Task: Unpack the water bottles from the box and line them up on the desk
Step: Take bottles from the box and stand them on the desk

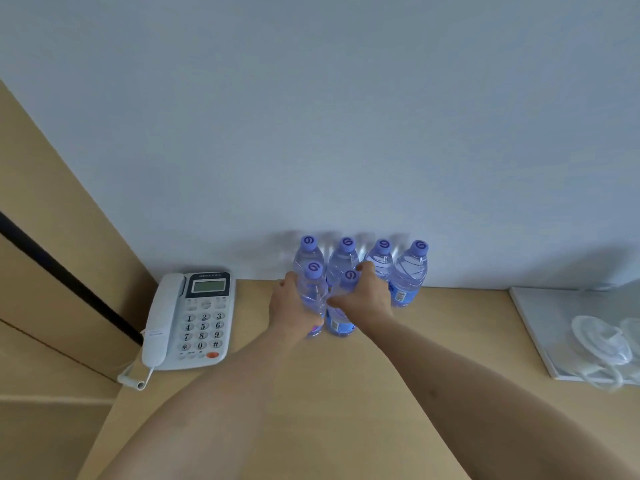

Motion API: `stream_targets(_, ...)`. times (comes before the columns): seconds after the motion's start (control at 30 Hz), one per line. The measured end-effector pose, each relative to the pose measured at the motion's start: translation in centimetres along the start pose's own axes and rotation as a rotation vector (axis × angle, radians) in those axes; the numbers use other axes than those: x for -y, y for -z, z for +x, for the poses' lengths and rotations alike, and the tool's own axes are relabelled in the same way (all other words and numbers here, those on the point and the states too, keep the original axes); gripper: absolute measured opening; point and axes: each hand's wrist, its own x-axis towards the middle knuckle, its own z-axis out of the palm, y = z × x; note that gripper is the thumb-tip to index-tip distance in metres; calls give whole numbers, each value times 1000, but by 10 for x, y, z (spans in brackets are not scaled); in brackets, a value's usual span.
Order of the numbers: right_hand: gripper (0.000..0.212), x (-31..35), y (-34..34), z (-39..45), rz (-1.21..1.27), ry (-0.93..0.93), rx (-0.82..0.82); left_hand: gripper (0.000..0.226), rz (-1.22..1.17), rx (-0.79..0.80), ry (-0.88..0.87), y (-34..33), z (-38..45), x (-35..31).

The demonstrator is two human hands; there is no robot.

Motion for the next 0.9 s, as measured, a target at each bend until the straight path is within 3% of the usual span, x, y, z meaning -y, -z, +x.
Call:
stream_targets(0.47,85,-10,5,3,-45,42,52,81,-31,43,17,9,5,-2)
stream_targets(0.7,64,-5,35,-37,-117,67,21,86,74,-17,-97,43,-26,-28)
stream_targets(0.83,82,-3,59,-72,-130,92,-43,87,140,-69,-198,56,-51,-54)
stream_targets(0.9,75,-4,72,-90,-149,102,-78,83,160,-82,-272,59,-65,-69)
